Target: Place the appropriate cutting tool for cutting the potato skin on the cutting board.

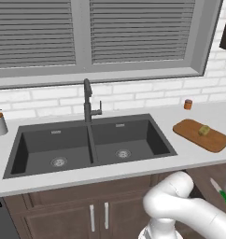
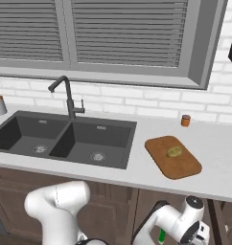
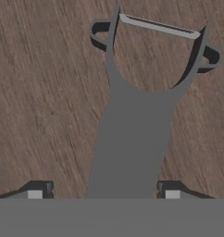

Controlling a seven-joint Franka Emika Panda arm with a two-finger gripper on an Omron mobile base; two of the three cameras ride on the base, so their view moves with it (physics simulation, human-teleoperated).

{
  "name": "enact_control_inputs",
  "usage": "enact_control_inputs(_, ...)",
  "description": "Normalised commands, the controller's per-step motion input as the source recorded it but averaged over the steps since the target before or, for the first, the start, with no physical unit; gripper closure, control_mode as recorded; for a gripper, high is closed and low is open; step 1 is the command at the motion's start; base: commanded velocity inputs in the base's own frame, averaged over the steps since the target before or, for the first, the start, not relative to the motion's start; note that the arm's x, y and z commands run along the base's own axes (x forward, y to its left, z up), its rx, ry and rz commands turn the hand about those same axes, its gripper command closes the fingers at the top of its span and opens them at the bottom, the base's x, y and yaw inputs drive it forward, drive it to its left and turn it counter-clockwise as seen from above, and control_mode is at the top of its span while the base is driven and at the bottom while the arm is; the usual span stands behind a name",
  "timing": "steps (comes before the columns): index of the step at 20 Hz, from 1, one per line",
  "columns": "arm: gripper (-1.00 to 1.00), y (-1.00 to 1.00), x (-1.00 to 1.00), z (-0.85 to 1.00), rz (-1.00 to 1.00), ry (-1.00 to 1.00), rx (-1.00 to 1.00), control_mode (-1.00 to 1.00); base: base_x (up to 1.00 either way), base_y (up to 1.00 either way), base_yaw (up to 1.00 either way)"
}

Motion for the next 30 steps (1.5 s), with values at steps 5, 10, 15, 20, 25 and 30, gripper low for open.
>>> enact_control_inputs(5, -1.00, 0.00, 0.00, -0.34, -0.01, 0.00, 0.00, -1.00, 0.00, 0.00, 0.00)
enact_control_inputs(10, -1.00, 0.00, -0.22, -0.47, -0.02, 0.00, 0.00, -1.00, 0.00, 0.00, 0.00)
enact_control_inputs(15, 1.00, 0.00, -0.27, -0.53, -0.02, 0.00, 0.00, -1.00, 0.00, 0.00, 0.00)
enact_control_inputs(20, 1.00, 0.00, -0.38, -0.47, -0.02, 0.00, 0.01, -1.00, 0.00, 0.00, 0.00)
enact_control_inputs(25, 1.00, 0.00, -0.37, -0.32, -0.02, 0.00, 0.00, -1.00, 0.00, 0.00, 0.00)
enact_control_inputs(30, 1.00, 0.00, -0.14, 0.01, 0.00, 0.00, 0.00, -1.00, 0.00, 0.00, 0.00)
